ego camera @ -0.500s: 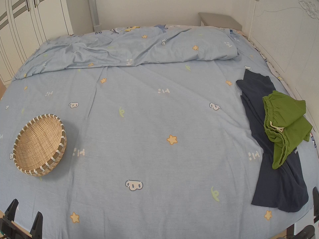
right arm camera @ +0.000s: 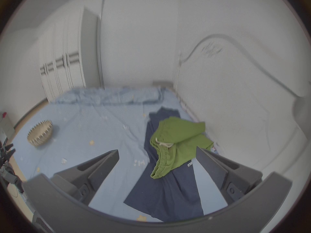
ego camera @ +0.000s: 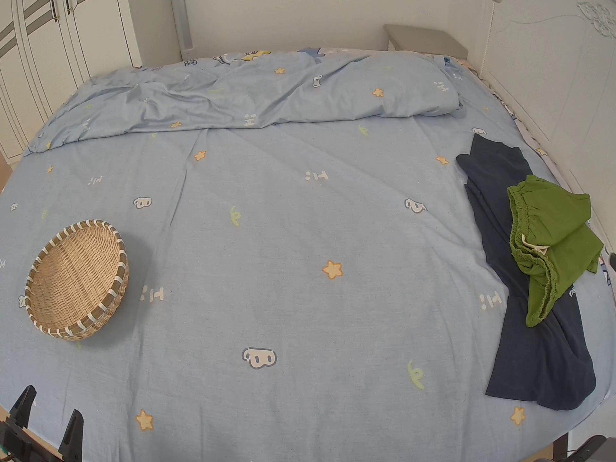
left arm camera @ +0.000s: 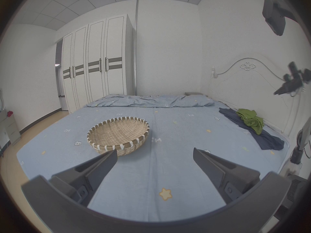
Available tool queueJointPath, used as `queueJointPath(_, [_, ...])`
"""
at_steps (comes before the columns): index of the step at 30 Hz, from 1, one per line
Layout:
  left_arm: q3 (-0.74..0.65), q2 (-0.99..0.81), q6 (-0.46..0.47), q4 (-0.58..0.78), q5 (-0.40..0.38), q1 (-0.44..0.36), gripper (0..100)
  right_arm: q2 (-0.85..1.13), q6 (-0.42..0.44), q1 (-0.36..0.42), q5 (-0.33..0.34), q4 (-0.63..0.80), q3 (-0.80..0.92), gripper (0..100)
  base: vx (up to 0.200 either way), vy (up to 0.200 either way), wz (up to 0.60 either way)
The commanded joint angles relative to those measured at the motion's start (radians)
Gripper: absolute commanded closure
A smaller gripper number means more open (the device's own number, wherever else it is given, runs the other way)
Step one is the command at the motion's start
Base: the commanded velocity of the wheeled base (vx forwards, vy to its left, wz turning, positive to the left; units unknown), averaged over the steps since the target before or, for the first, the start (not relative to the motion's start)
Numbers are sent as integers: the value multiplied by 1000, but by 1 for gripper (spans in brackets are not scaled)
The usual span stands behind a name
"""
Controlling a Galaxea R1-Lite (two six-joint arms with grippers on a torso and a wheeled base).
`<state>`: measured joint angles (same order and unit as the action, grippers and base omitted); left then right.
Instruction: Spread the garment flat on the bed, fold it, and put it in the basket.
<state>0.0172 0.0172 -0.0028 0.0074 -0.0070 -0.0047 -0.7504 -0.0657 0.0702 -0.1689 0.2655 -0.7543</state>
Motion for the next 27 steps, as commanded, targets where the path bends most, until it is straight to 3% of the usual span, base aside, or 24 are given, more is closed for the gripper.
queueJointPath(1, [-16, -5, 0, -6, -1, 0, 0, -589, -26, 34, -92, -9, -284, 0, 0, 0, 0])
queueJointPath(10, [-16, -5, 0, -6, -1, 0, 0, -757, -11, 59, -107, -92, -284, 0, 0, 0, 0])
queueJointPath(22, [-16, -5, 0, -6, -1, 0, 0, -954, -3, 72, -281, -189, -252, 0, 0, 0, 0])
queueJointPath(27, [-16, -5, 0, -6, -1, 0, 0, -1014, -2, 77, -285, -279, -254, 0, 0, 0, 0])
